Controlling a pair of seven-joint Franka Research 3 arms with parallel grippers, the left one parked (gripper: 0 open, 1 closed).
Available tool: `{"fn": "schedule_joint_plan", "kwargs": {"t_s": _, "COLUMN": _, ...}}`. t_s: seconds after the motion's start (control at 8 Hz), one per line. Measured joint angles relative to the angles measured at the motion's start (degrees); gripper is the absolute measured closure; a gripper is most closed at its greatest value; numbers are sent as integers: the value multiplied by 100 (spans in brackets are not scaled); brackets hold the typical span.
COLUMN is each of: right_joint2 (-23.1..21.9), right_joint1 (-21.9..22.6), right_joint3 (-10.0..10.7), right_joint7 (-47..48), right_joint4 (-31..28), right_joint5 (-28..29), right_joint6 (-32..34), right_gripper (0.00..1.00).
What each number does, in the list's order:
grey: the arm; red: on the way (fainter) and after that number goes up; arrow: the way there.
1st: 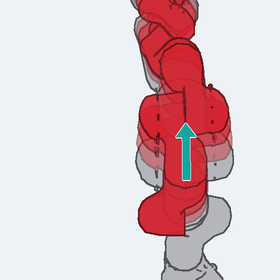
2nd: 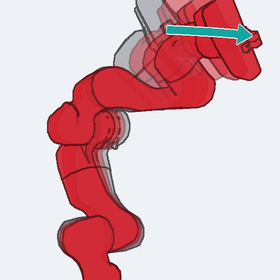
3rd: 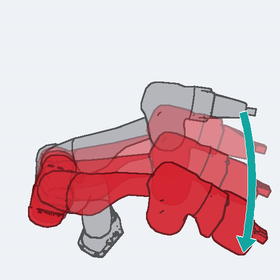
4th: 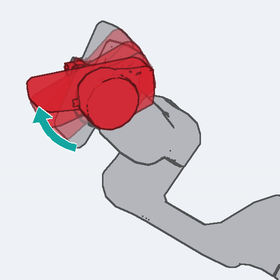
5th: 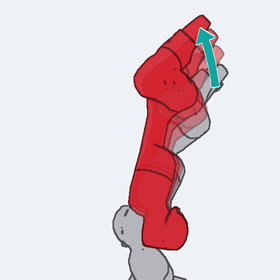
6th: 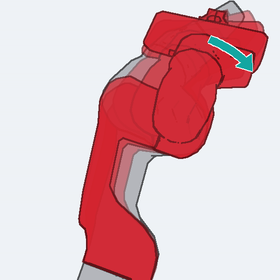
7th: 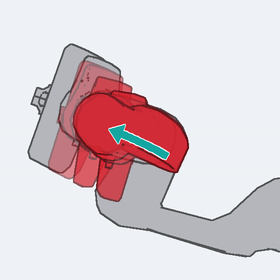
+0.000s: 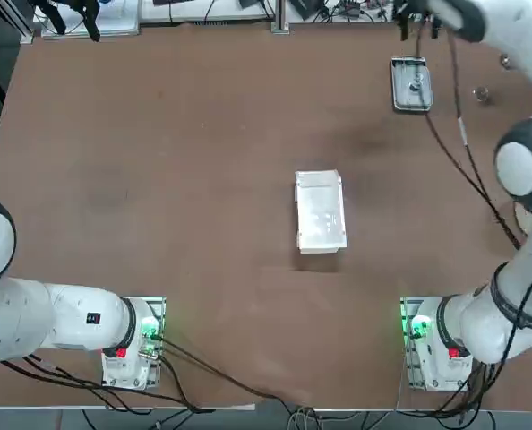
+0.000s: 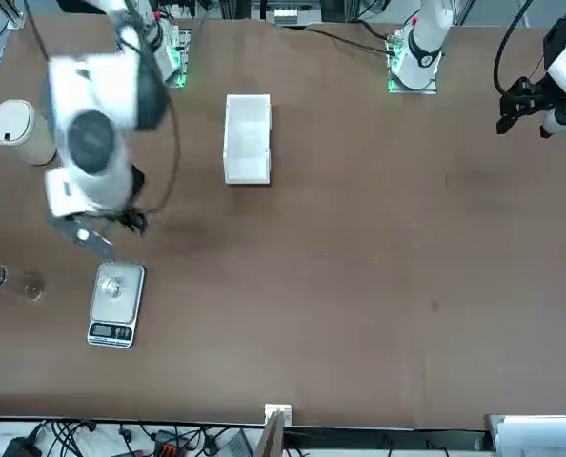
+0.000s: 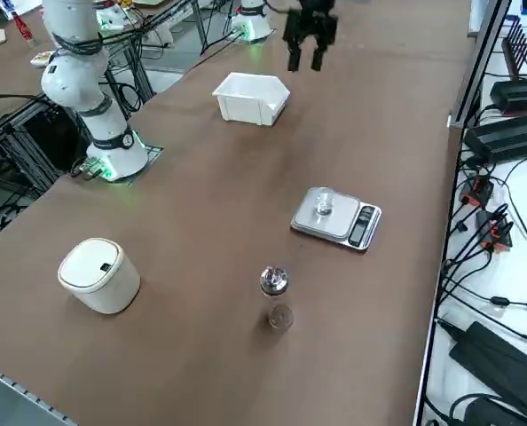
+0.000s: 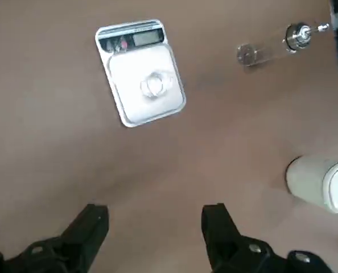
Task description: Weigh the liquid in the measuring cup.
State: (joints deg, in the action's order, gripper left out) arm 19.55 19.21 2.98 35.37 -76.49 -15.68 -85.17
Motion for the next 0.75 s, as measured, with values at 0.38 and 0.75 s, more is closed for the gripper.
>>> {"fn": "schedule_joint_plan", "kwargs": {"t_s": 0.38, "right_joint2": -576, "right_joint1": -843, "right_joint3": 12, "right_joint7": -1998, "right_joint4": -57, "right_joint5": 808, "right_joint6": 191, "right_gripper": 0}}
{"fn": "schedule_joint_plan", "kwargs": {"t_s": 0.75, "right_joint2": -1164, "right_joint1": -1590, "right_joint3": 19, "right_joint7": -3490, "right_joint4": -392, "right_joint5": 1413, "right_joint6": 246, "right_gripper": 0}}
